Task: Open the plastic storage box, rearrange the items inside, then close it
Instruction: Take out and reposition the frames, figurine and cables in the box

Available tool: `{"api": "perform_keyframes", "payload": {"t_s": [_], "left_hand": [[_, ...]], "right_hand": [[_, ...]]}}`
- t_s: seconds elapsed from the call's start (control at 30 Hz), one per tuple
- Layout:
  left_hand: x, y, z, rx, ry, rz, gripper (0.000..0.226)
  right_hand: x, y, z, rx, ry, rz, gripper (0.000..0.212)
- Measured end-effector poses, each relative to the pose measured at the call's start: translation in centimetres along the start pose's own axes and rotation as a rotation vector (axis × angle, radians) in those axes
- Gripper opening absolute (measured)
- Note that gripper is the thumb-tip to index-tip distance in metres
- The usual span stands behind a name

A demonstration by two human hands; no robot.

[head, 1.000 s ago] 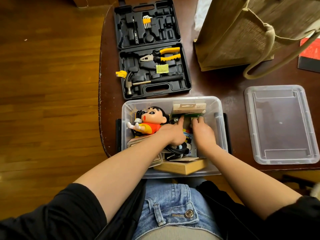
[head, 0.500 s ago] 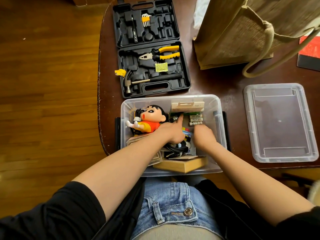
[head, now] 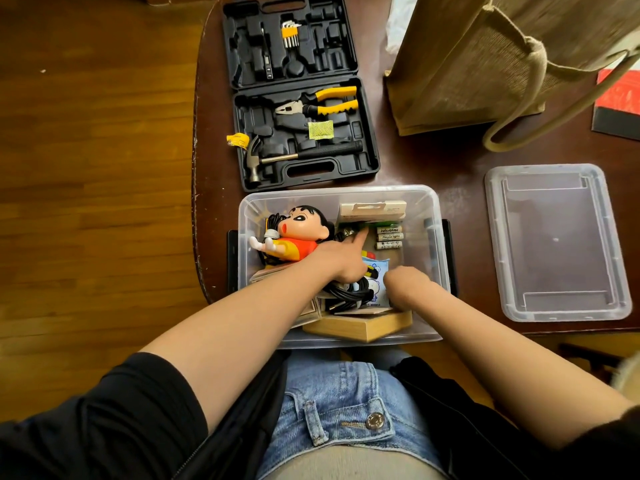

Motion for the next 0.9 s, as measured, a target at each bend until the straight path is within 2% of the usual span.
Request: {"api": "perform_keyframes", "payload": {"t_s": [0.33,0.6,0.9], "left_hand": [[-0.1,-0.1,0.2,-0.012,0.015,0.014,0.075],[-0.7,-0.3,0.0,-0.082,-0.005,0.079,0.062],[-0.7,0.1,-0.4,-0.081,-0.005,0.115,0.064]], "right_hand": [[-0.3,0.2,1.3,0.241,0.175,-0.004,0.025],[-0.9,1.0,1.0,0.261,0.087,-0.121,0.029],[0.1,2.4,0.8,0.317,0.066,-0.142,0.028]]}}
Point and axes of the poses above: each hand's wrist, its own x-axis away from the middle knuckle, its own y-axis out of the back of the hand, z = x × y, the point moved 8 cm from there along -x, towards the middle knuckle, and after that the axes turned 8 degrees about -y, right-handed, at the moved point
